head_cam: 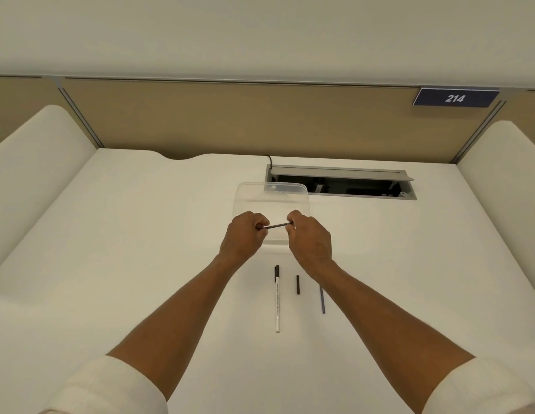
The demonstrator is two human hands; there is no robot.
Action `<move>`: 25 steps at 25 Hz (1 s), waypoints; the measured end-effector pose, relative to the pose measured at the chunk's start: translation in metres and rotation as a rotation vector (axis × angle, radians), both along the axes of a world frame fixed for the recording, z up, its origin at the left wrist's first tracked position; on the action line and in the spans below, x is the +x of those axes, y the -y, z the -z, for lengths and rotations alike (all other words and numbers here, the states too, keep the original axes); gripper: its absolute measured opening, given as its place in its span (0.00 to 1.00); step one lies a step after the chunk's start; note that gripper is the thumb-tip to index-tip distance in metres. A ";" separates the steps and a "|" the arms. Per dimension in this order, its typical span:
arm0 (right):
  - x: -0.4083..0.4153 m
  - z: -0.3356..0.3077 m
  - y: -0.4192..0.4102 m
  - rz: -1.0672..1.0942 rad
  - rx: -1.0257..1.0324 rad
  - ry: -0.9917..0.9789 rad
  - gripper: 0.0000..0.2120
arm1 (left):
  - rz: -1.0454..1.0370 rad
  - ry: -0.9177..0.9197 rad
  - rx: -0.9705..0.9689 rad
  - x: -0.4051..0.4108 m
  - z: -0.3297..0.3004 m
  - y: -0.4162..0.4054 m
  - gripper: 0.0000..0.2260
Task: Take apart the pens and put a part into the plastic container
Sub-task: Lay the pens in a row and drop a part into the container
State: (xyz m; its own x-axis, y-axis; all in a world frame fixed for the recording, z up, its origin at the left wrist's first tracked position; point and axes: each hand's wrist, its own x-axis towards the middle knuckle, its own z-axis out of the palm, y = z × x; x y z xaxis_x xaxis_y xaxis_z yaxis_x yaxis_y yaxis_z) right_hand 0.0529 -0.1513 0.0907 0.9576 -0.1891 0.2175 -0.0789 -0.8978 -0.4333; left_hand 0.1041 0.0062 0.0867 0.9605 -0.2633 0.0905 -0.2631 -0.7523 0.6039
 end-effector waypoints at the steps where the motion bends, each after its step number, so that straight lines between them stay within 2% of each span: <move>1: 0.007 -0.001 0.001 0.002 0.006 -0.013 0.04 | -0.002 -0.002 -0.004 0.007 -0.002 0.001 0.07; 7: 0.057 -0.010 0.010 0.018 0.068 -0.079 0.05 | -0.001 -0.023 0.010 0.055 -0.014 0.014 0.07; 16: 0.116 0.005 0.011 -0.103 -0.053 -0.348 0.11 | 0.033 -0.075 0.259 0.094 0.000 0.033 0.09; 21: 0.131 0.014 0.009 -0.113 -0.129 -0.443 0.13 | 0.056 -0.129 0.355 0.111 0.015 0.034 0.08; 25: 0.143 0.021 0.007 -0.095 -0.093 -0.471 0.13 | 0.074 -0.143 0.472 0.119 0.021 0.037 0.11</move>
State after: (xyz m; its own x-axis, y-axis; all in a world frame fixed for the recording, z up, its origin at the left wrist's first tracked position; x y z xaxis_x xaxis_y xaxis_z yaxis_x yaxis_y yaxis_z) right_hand 0.1964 -0.1585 0.0693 0.9681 -0.0964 -0.2315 -0.1628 -0.9438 -0.2878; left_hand 0.2227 -0.0312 0.0655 0.9317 -0.3118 -0.1863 -0.2655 -0.9347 0.2363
